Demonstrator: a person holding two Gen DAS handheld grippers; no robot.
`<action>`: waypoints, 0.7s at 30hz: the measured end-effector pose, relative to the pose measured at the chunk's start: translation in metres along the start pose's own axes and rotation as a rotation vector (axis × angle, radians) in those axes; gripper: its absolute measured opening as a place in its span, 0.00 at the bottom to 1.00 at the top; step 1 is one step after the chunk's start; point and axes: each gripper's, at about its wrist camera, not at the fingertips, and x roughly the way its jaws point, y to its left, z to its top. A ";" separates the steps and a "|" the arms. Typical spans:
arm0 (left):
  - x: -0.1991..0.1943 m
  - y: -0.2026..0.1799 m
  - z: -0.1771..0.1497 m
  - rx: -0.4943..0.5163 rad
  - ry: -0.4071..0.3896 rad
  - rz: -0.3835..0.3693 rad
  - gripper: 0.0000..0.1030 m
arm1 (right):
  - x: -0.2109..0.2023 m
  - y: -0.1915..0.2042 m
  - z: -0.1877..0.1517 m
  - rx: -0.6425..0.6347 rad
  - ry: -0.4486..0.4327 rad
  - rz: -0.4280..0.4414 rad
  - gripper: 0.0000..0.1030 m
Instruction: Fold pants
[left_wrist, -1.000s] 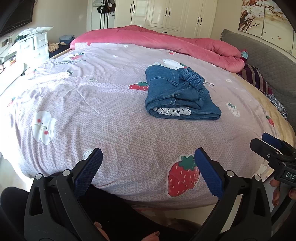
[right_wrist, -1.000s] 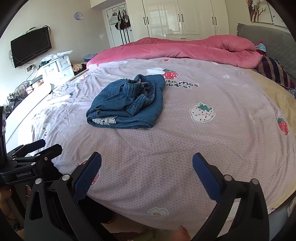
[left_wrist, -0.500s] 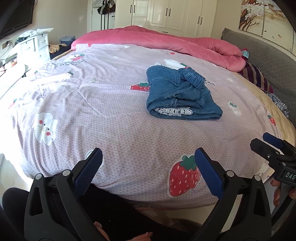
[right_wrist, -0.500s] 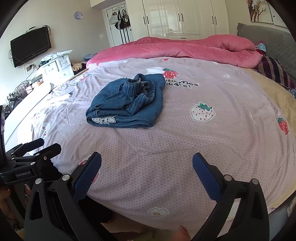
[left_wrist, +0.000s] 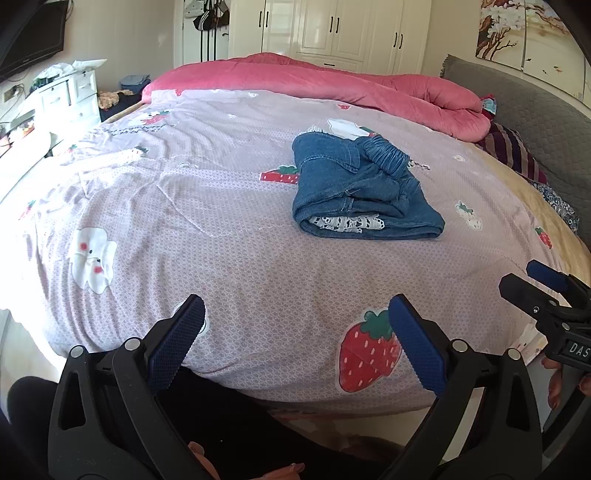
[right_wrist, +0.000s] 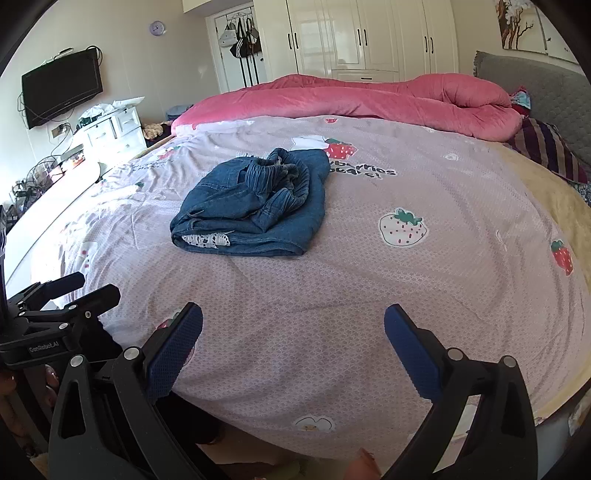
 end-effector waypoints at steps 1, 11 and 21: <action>0.000 0.000 0.000 0.000 0.000 0.001 0.91 | 0.000 0.000 0.000 0.001 -0.001 0.000 0.96; -0.002 0.000 0.001 0.003 -0.003 0.007 0.91 | 0.000 -0.002 0.000 0.005 0.001 -0.012 0.96; -0.002 0.000 0.001 0.004 -0.005 0.011 0.91 | 0.001 -0.004 -0.001 0.010 0.005 -0.016 0.96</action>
